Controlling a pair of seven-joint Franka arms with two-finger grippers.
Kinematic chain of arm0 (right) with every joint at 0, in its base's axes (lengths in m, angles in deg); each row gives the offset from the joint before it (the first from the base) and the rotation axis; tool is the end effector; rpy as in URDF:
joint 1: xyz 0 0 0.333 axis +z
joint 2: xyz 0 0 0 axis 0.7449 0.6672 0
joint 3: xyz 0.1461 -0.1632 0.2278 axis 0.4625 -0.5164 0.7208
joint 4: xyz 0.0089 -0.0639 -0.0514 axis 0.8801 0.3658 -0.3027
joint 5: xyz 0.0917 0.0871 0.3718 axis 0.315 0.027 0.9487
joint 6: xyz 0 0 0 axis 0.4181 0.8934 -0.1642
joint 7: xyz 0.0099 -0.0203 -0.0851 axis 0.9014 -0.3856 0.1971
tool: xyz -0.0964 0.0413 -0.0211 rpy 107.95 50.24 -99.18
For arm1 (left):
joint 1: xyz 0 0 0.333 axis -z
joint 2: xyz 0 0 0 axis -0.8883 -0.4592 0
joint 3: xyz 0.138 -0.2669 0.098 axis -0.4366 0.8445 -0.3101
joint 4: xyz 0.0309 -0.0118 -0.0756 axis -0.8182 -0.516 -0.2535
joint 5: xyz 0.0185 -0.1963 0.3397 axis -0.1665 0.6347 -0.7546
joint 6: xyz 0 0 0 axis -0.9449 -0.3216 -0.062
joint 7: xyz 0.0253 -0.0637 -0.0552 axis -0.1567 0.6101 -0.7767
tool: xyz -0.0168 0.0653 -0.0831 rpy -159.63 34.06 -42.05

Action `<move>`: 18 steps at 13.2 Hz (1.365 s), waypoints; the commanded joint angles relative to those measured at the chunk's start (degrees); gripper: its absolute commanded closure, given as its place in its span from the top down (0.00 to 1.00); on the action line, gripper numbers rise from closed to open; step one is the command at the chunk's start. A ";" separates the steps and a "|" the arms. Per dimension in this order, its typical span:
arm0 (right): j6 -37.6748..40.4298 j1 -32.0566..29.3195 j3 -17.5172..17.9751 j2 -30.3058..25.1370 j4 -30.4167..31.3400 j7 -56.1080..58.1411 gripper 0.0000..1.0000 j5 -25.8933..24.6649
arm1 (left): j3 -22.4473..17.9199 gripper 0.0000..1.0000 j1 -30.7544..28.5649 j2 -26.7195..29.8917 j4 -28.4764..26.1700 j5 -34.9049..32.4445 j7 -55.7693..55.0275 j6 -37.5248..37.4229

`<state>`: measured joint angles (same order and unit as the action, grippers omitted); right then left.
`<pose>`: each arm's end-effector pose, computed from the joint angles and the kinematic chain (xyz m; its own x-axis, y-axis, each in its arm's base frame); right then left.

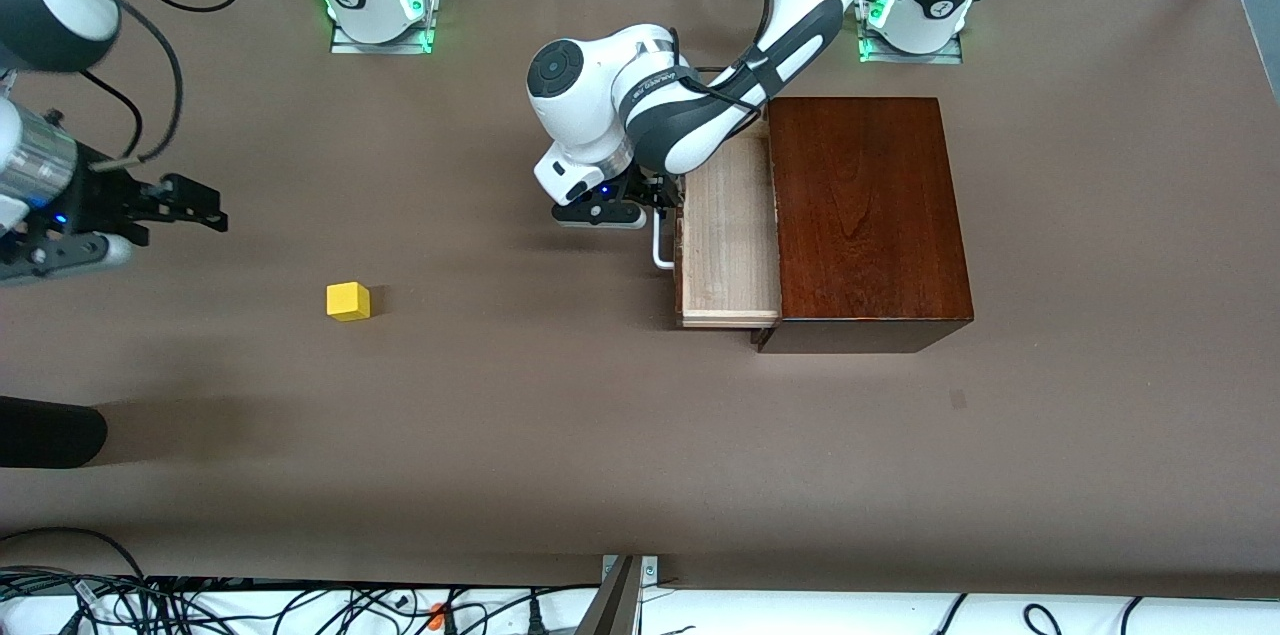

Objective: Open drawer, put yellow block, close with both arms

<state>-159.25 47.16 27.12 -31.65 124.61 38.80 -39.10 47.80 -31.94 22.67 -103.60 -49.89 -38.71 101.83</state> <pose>0.6190 0.0061 0.5150 0.9821 0.1731 -0.0736 0.1684 -0.9835 -0.0660 0.4608 -0.5701 0.2840 0.9947 -0.1026 0.0082 -0.0990 -0.9761 -0.1934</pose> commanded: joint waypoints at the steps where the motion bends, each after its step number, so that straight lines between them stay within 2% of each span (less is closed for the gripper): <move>1: -0.44 -0.07 0.35 4.53 -0.83 0.47 1.00 -0.77 | 0.53 1.00 2.06 -2.24 5.71 0.59 -0.69 0.34; 4: -6.92 0.02 0.44 7.28 3.45 -0.15 1.00 -0.50 | 0.62 1.00 1.27 -1.01 5.90 1.90 0.01 -0.18; 7: -22.54 0.02 0.53 8.41 13.98 -0.24 1.00 -0.59 | 1.85 1.00 -1.18 2.93 5.99 5.14 0.45 -3.95; 8: -27.38 0.11 0.62 9.03 16.72 -0.24 1.00 -0.59 | 2.29 1.00 -3.28 6.08 5.90 7.42 1.84 -5.09; 13: -34.71 1.87 0.97 14.12 18.94 -1.38 1.00 -0.42 | 3.08 1.00 -18.47 23.83 -0.76 20.61 14.39 -14.40; 18: -42.28 3.10 0.97 16.24 23.60 -1.29 1.00 -0.42 | 3.08 1.00 -34.82 32.12 -1.84 26.42 29.86 -23.38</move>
<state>-199.38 49.85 28.02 -15.45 146.34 38.13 -39.09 50.17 -60.81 50.85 -101.96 -26.31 -14.57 79.42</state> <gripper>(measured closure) 0.000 0.000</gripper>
